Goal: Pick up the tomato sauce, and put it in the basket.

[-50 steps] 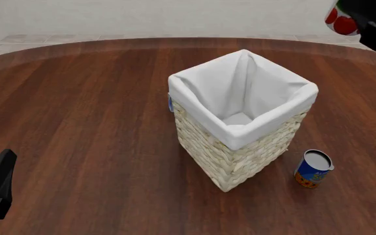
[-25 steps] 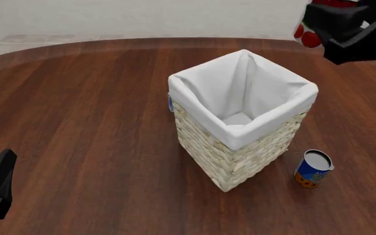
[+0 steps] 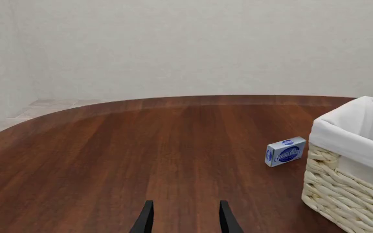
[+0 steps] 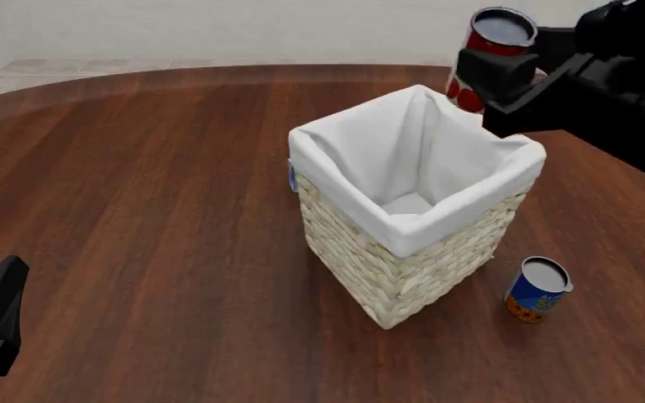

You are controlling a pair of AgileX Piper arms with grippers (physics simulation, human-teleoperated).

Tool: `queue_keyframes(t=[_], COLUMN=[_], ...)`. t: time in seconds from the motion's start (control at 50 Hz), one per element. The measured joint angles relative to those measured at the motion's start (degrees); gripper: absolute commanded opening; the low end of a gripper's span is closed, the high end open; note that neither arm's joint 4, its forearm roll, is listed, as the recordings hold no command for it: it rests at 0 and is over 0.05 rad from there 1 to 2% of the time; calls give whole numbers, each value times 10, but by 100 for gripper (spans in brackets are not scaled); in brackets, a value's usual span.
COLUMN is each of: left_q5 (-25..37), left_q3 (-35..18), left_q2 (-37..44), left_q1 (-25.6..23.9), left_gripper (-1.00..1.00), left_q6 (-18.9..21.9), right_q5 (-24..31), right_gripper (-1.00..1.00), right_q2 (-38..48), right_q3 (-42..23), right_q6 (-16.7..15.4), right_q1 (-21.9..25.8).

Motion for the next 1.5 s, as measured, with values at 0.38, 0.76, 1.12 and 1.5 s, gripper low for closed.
queue_keyframes(t=[0.38, 0.76, 1.12, 1.5], left_q5=[0, 0, 0, 0], left_q3=[0, 0, 0, 0], left_q2=[0, 0, 0, 0], left_q1=[0, 0, 0, 0], left_gripper=[100, 100, 100, 100], left_q6=[0, 0, 0, 0], right_q5=[-49, -99, -127, -140], right_gripper=[-100, -100, -100, -100], right_q2=[78, 147, 203, 248], right_q3=[-2, 5, 3, -4], right_q6=[11, 22, 39, 41], right_q1=[11, 10, 7, 2])
